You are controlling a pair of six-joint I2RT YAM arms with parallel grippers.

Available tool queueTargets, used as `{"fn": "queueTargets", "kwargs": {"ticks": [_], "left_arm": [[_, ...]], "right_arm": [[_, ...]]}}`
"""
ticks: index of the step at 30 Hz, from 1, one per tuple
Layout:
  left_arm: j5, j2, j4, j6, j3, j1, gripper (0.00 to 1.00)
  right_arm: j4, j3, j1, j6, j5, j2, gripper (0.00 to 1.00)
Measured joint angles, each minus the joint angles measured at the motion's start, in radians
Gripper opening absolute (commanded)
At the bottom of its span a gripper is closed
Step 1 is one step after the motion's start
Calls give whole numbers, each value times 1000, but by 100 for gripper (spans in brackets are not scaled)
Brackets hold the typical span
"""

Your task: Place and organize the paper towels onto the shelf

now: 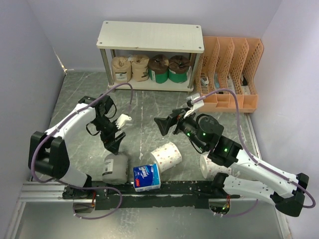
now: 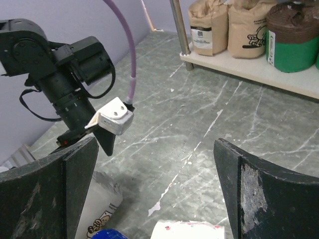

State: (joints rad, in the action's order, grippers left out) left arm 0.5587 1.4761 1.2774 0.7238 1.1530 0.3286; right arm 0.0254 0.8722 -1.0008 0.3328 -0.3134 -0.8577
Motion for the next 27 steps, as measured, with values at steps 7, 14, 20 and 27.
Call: {"fn": "queueTargets", "kwargs": {"ticks": [7, 14, 20, 27], "left_arm": [[31, 109, 3, 69, -21, 0, 93], [78, 121, 44, 129, -21, 2, 94], [95, 128, 79, 164, -42, 11, 100], [92, 159, 77, 162, -88, 22, 88]], "right_arm": [[29, 1, 0, 11, -8, -38, 100], [41, 1, 0, 11, -8, -72, 100], [41, 1, 0, 6, -6, -100, 100], [40, 0, 0, 0, -5, -107, 100]]}}
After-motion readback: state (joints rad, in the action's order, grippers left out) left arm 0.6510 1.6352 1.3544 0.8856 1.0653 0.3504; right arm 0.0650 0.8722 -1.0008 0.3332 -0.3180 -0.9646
